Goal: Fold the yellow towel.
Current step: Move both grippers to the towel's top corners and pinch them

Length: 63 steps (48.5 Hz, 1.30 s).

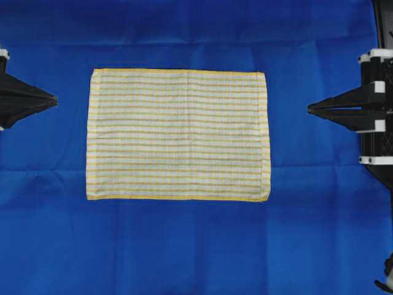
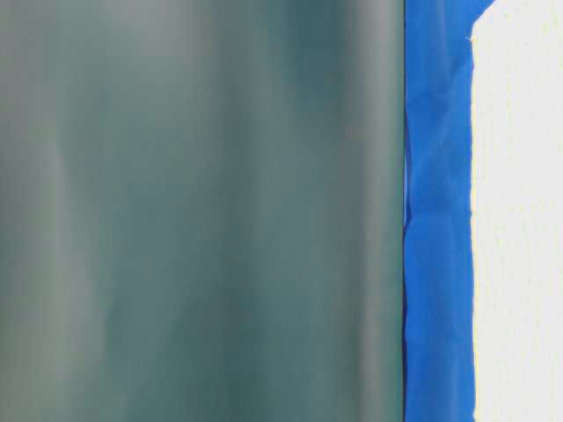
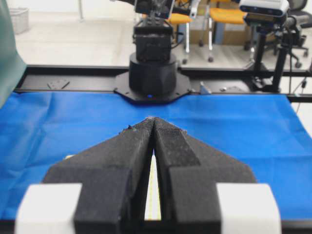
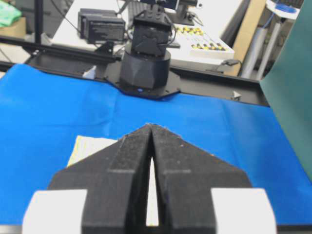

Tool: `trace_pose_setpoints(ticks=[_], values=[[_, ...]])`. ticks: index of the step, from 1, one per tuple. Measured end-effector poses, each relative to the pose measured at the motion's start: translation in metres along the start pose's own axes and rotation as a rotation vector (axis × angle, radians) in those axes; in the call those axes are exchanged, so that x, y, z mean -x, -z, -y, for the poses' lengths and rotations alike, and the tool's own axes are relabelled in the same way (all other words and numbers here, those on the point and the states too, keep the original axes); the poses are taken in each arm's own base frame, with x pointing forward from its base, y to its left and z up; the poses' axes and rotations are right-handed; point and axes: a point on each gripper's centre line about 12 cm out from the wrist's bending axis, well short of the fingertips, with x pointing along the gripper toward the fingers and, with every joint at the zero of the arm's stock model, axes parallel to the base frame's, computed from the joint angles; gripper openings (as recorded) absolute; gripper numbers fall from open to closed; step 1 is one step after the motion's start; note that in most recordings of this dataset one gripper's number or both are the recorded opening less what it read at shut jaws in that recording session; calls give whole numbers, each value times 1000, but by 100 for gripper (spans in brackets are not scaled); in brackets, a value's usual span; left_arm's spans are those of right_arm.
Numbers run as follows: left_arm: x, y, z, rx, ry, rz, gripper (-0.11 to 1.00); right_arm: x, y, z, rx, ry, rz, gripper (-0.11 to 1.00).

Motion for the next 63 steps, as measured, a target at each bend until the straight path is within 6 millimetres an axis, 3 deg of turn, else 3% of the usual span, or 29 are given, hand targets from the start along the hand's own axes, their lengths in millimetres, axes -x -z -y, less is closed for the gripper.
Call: trace_pose_setpoints(ticks=[15, 32, 34, 39, 46, 50, 52, 56, 63], values=[[-4, 11, -6, -39, -32, -67, 0, -8, 8, 7, -3, 36, -61, 0], [-25, 59, -42, -62, -178, -288, 1, -20, 42, 49, -83, 233, -221, 1], [-27, 66, -47, -58, -194, -316, 2, -21, 49, 55, -96, 257, -249, 5], [-29, 84, -59, -46, -237, -390, 23, -25, 66, 68, -127, 314, -323, 31], [-31, 107, -75, -13, -297, -484, 66, -34, 89, 85, -162, 372, -427, 72], [-32, 119, -83, 2, -325, -521, 85, -40, 101, 95, -175, 403, -480, 71], [-32, 124, -87, 7, -339, -536, 86, -44, 109, 103, -185, 424, -513, 67], [-32, 135, -97, 19, -370, -566, 78, -50, 126, 115, -204, 458, -574, 63], [-31, 155, -112, 38, -420, -611, 69, -55, 154, 131, -234, 497, -669, 63]])
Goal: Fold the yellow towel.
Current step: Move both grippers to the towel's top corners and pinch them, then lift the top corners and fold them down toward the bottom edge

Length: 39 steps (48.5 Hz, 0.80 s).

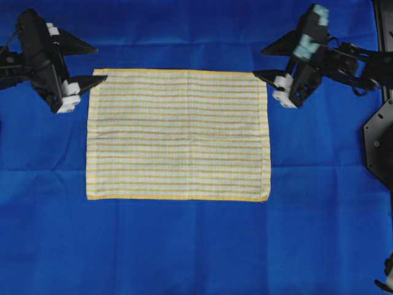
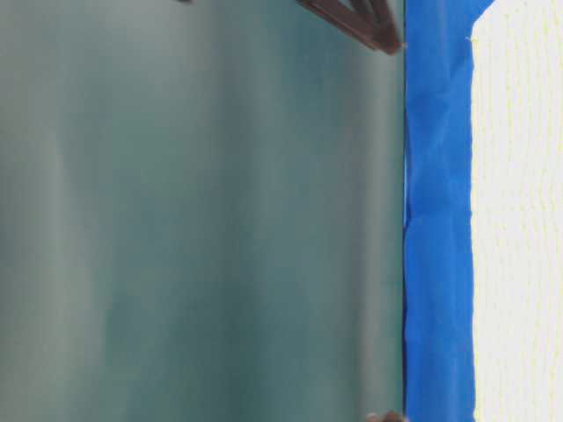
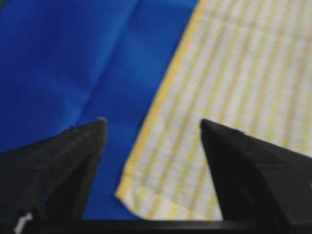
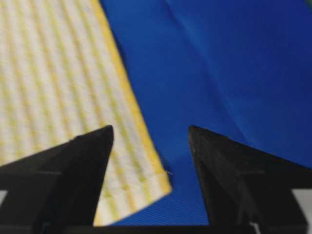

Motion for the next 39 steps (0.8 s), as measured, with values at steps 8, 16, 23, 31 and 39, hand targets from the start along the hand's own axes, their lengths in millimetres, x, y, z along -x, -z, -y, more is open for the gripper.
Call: trace_pose_setpoints(ticks=[8, 16, 23, 31, 39], values=[[-17, 20, -8, 17, -28, -63, 70, -22, 16, 7, -10, 23, -82, 62], [-27, 34, -9, 19, -31, -107, 67, -32, 29, 9, -10, 30, -137, 61], [-34, 44, -8, 19, -28, -148, 60, -36, 34, 10, -13, 33, -152, 54], [-36, 54, -7, 19, -25, -191, 26, -38, 37, 10, -12, 35, -165, 27], [-37, 54, -7, 19, -24, -200, 4, -37, 39, 10, -10, 33, -166, 5]])
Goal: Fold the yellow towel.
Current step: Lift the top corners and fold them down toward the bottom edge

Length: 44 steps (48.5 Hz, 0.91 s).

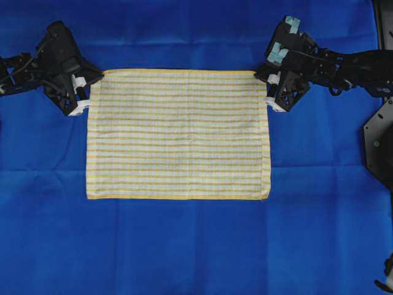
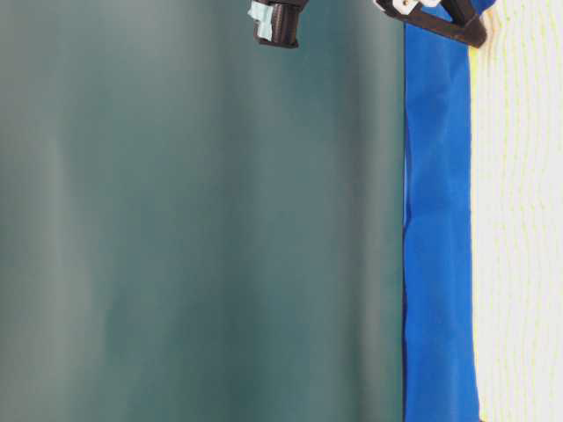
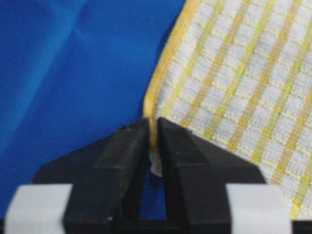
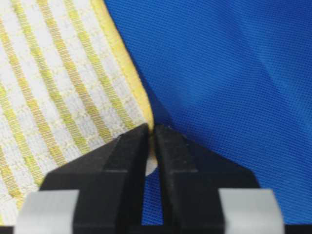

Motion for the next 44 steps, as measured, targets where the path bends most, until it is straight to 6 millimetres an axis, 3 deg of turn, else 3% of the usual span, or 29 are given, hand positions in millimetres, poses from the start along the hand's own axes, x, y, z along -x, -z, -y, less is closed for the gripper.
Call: trace_pose_setpoints(ticks=[17, 36, 44], values=[[2, -2, 0, 3, 0, -3, 4, 3, -3, 0, -3, -1, 15, 5], [32, -29, -2, -1, 1, 74, 4, 34, -23, -3, 0, -13, 88, 5], [37, -28, -1, 5, 5, 79, 4, 35, -21, -2, 2, -13, 84, 5]])
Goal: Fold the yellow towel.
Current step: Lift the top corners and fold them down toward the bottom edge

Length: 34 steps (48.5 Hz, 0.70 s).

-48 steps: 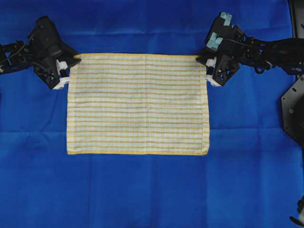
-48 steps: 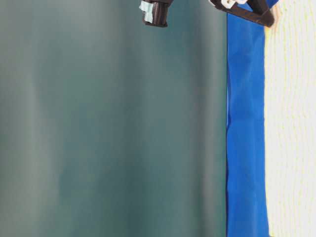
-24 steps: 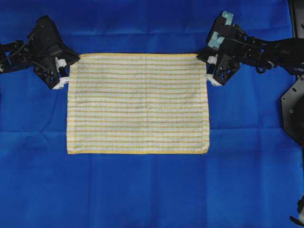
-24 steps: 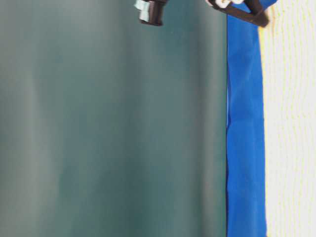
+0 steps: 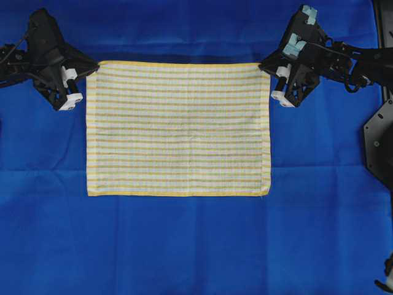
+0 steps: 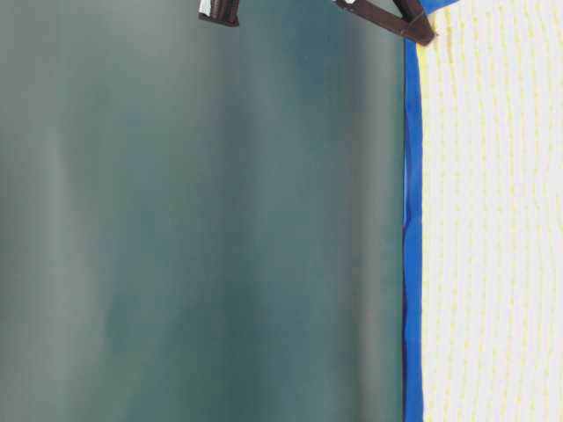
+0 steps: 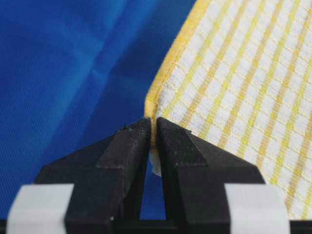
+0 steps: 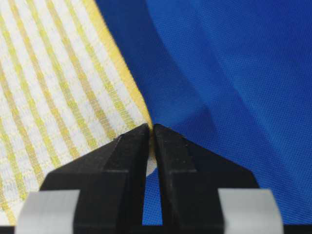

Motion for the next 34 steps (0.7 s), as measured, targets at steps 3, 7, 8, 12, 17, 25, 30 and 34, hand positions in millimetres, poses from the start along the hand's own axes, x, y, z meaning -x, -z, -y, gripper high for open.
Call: trace_pose_setpoints(ticks=[3, 7, 8, 12, 17, 25, 30, 34], values=[[1, 0, 3, -2, 8, 4, 4, 0, 0, 0, 2, 0, 0, 5], [1, 1, 8, -7, 23, 0, 4, 0, 0, -1, 5, -4, 3, 5], [2, 1, 9, -7, 26, 0, 4, 0, 0, -2, 7, -6, 2, 5], [3, 3, 13, -5, 40, -1, 4, 2, 2, -7, 19, -20, 0, 5], [7, 6, 21, -3, 67, -4, 4, 6, 6, -17, 34, -46, -2, 5], [18, 11, 41, -5, 135, 4, 4, 18, 13, -36, 30, -101, 4, 5], [27, 15, 54, -6, 185, 15, 4, 28, 18, -52, 28, -150, 4, 5], [34, 16, 64, -4, 225, 28, 4, 36, 23, -65, 44, -196, -2, 5]])
